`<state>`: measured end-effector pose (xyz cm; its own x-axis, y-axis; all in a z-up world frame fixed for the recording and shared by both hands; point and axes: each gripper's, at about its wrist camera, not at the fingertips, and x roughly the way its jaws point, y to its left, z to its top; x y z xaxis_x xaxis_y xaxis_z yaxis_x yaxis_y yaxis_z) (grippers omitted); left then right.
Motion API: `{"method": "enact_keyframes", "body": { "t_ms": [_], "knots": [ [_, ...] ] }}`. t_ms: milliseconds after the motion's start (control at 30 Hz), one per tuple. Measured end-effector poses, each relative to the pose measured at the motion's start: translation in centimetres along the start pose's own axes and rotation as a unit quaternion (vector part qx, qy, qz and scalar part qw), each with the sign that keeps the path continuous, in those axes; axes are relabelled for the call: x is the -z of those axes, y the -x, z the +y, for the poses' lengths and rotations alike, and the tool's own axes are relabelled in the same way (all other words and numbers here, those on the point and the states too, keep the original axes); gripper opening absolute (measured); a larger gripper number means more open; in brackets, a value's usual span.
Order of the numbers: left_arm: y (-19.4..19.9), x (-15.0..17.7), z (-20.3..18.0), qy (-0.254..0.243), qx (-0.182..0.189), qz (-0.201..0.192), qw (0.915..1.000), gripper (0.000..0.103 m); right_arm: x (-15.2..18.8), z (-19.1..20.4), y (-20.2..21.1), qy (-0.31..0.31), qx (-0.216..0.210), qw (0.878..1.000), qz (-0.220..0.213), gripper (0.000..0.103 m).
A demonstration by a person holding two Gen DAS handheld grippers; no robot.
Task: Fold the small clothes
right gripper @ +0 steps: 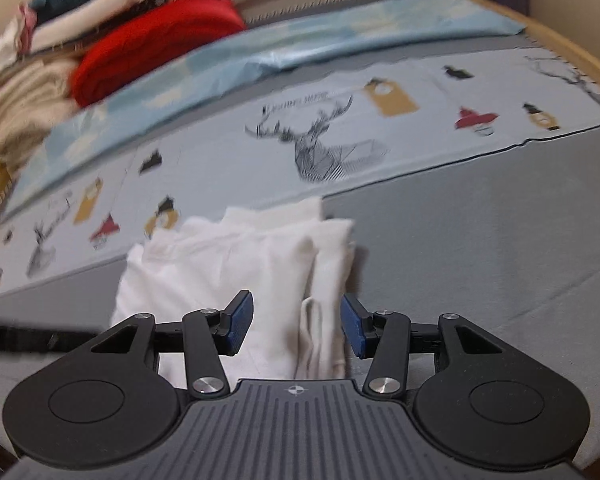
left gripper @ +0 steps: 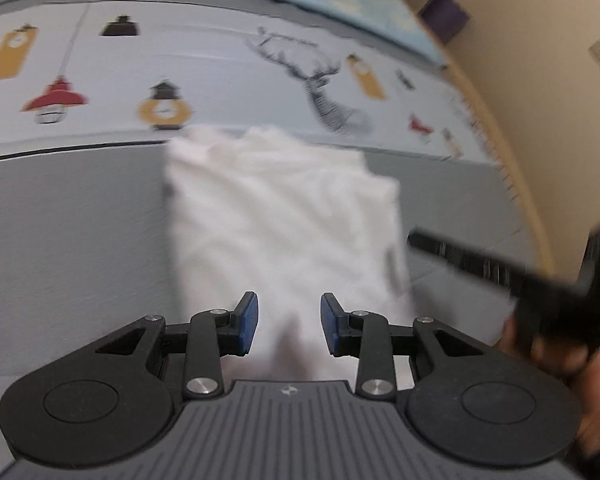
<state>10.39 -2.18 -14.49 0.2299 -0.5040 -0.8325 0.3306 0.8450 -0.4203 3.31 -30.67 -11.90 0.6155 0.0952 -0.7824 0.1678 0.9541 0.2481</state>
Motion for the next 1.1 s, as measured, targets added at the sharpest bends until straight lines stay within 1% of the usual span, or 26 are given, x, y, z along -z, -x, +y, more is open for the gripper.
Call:
{"method": "enact_keyframes", "body": {
  "t_ms": [100,233,267,300,333,367,400,433,467,500,533,600,633,667,733,767,800,833,933,1000,1067,1100],
  "knots": [
    [1.6,1.3,1.3,-0.017,-0.016,-0.004,0.9997,0.037,-0.7,0.7,-2.2,-0.002,0.018,1.0,0.014,0.05],
    [2.9,2.1,2.5,-0.037,-0.033,-0.005,0.9988,0.037,-1.5,1.2,-4.7,0.001,0.04,0.999,0.025,0.05],
    [3.1,2.2,2.9,-0.039,-0.036,-0.004,0.9986,0.037,-1.6,1.3,-5.2,0.002,0.043,0.999,0.028,0.049],
    [3.4,2.2,3.0,-0.041,-0.039,-0.004,0.9984,0.037,-1.7,1.4,-5.7,0.008,0.047,0.998,0.03,0.032],
    [3.5,2.2,3.2,-0.043,-0.042,-0.004,0.9982,0.037,-1.8,1.5,-6.0,0.015,0.045,0.998,0.029,0.009],
    [3.8,2.2,3.4,-0.045,-0.043,-0.006,0.9981,0.037,-2.1,1.7,-6.1,0.021,0.043,0.999,0.024,0.003],
    [3.9,2.1,3.5,-0.044,-0.042,-0.006,0.9981,0.037,-2.4,1.9,-5.6,0.026,0.05,0.998,-0.005,0.003],
    [4.0,2.0,3.6,-0.044,-0.039,-0.007,0.9982,0.037,-2.8,2.4,-4.6,0.032,0.057,0.996,-0.053,0.002],
    [4.0,1.9,3.6,-0.044,-0.037,-0.006,0.9983,0.037,-3.1,2.7,-3.4,0.037,0.056,0.993,-0.102,0.002],
    [4.0,1.9,3.5,-0.046,-0.034,-0.006,0.9983,0.037,-3.3,3.1,-2.7,0.044,0.064,0.988,-0.136,0.003],
    [3.8,1.9,3.3,-0.05,-0.031,-0.003,0.9983,0.037,-3.2,3.5,-2.9,0.053,0.08,0.985,-0.14,0.003],
    [3.2,2.0,2.6,-0.059,-0.028,0.005,0.9978,0.037,-3.0,3.5,-4.8,0.062,0.107,0.989,-0.083,0.004],
    [2.8,2.0,2.2,-0.066,-0.027,0.01,0.9974,0.037,-2.8,3.5,-5.7,0.064,0.124,0.989,-0.057,0.004],
    [2.4,2.2,1.7,-0.073,-0.026,0.013,0.9969,0.037,-2.7,3.6,-6.0,0.068,0.137,0.987,-0.049,0.006],
    [1.6,2.3,0.9,-0.083,-0.02,0.022,0.9961,0.037,-2.7,3.5,-5.4,0.073,0.139,0.986,-0.054,0.019],
    [1.1,2.3,0.5,-0.088,-0.018,0.027,0.9956,0.037,-2.7,3.2,-4.8,0.066,0.131,0.988,-0.057,0.034],
    [0.6,2.4,0.1,-0.093,-0.018,0.032,0.995,0.037,-2.6,2.9,-4.2,0.056,0.116,0.99,-0.056,0.046],
    [0.1,2.5,-0.2,-0.096,-0.02,0.036,0.9945,0.037,-2.5,2.6,-3.7,0.049,0.1,0.993,-0.048,0.048],
    [-1.9,2.7,-0.7,-0.096,-0.019,0.055,0.9937,0.037,-1.3,1.7,-2.3,0.045,0.053,0.998,-0.008,0.05],
    [-3.9,3.1,-0.7,-0.09,-0.032,0.084,0.9919,0.037,-0.4,1.0,-1.8,0.046,0.027,0.998,0.038,0.053],
    [-5.9,3.8,-0.9,-0.101,-0.058,0.117,0.9863,0.037,0.8,0.2,-1.5,0.041,0.01,0.995,0.09,0.054],
    [-6.5,4.1,-1.1,-0.105,-0.067,0.127,0.9841,0.037,1.4,-0.4,-1.5,0.037,0.003,0.992,0.117,0.055]
  ]
}}
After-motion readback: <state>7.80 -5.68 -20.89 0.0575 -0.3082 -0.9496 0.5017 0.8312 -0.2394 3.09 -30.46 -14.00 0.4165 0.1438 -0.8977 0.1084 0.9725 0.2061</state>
